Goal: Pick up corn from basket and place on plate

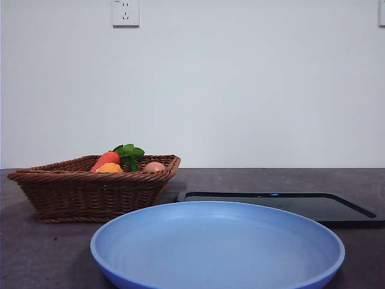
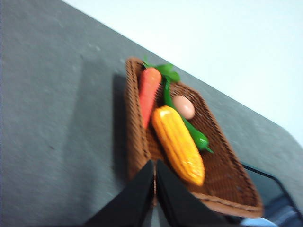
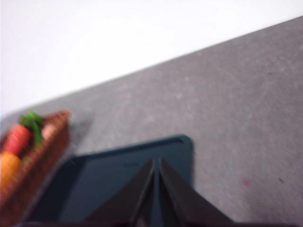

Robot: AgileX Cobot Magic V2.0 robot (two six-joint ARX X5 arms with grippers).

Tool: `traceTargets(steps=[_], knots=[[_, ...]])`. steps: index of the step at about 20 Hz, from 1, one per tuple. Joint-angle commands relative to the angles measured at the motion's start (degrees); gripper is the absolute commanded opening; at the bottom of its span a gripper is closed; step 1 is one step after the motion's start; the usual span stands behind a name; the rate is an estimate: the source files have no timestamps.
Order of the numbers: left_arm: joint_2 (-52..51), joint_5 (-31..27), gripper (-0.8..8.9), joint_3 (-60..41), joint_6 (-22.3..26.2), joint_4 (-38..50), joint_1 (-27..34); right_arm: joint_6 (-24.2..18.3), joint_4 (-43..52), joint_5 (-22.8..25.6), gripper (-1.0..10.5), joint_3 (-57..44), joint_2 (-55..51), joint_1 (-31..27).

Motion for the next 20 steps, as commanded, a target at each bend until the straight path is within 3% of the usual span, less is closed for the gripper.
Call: traceTargets(steps=[1, 6, 10, 20], knots=[[0.2, 0.5, 0.07, 3.0, -2.5, -0.8, 0.1, 2.9, -0.5, -0.1, 0.0, 3.5, -0.1, -0.1], [1.8, 2.6, 0.07, 9.2, -2.4, -6.1, 0.1, 2.8, -7.6, -0.2, 0.0, 11.1, 2.4, -0.1], [5.1, 5.7, 0.07, 15.7, -0.8, -11.4, 0.1, -0.5, -15.5, -2.5, 0.0, 18.1, 6.8, -0.1], [18.3, 14.4, 0.07, 30.7, 12.4, -28.5, 0.0, -12.3, -33.2, -14.3, 0.0, 32.2, 20.8, 0.5]])
